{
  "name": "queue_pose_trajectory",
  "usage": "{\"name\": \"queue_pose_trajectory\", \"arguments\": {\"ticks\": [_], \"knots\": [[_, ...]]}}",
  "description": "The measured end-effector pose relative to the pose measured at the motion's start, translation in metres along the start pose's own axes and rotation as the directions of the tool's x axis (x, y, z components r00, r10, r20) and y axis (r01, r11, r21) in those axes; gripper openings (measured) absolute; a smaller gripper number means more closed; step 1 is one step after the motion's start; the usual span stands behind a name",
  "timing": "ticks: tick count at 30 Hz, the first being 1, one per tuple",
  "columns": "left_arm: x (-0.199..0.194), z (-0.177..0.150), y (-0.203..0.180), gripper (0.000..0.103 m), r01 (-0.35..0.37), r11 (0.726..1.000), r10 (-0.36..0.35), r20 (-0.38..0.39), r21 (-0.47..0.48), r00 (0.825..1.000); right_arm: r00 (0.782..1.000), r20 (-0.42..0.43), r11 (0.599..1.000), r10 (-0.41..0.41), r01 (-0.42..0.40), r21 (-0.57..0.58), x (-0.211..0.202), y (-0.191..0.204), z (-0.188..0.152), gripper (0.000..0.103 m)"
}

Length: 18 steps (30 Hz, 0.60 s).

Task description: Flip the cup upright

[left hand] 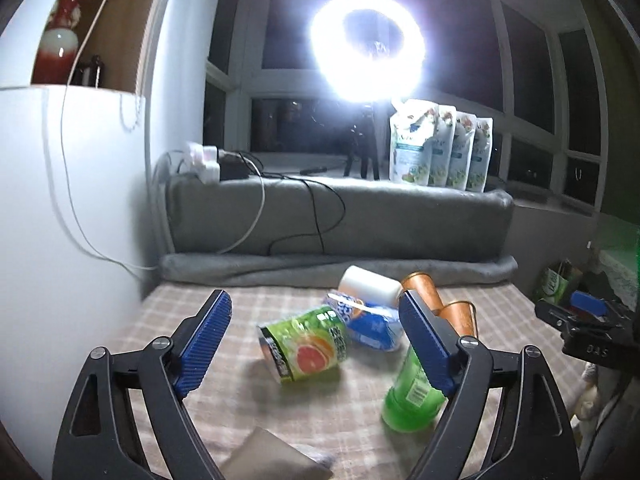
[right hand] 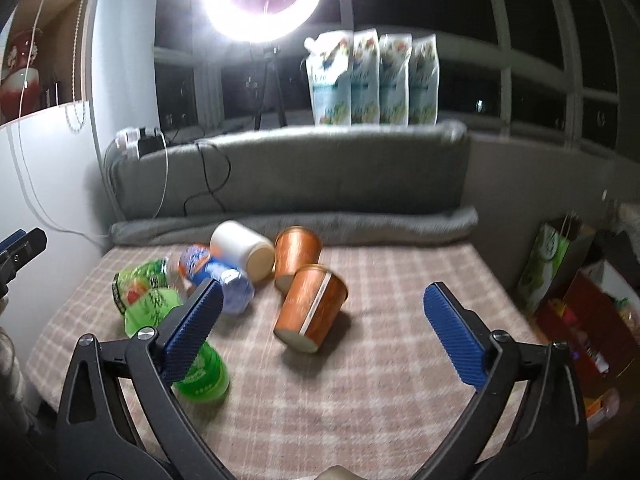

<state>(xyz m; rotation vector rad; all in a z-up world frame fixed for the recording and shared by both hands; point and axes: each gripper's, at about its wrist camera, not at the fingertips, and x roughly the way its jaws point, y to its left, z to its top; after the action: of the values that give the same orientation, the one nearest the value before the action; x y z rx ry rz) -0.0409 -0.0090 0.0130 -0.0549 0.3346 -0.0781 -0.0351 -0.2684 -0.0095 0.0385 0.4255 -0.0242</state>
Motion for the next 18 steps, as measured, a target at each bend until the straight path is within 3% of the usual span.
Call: {"name": "queue_pose_trajectory", "arguments": {"ticks": [7,18], "knots": [[-0.0031,0.0023,-0.0006,0.086,-0.006,1.000,0.006,0.003,-0.008,1.000,0.998,0.060,1.000,-0.022,0.023,-0.012,-0.0108,0.0051,0.0061,0.103],[-0.0024,0.0031,-0.0032,0.087,0.001,1.000,-0.001,-0.002,-0.011,1.000,0.997,0.068,1.000,-0.023,0.023,-0.004,-0.0123,0.0036,0.0063,0.103]]}}
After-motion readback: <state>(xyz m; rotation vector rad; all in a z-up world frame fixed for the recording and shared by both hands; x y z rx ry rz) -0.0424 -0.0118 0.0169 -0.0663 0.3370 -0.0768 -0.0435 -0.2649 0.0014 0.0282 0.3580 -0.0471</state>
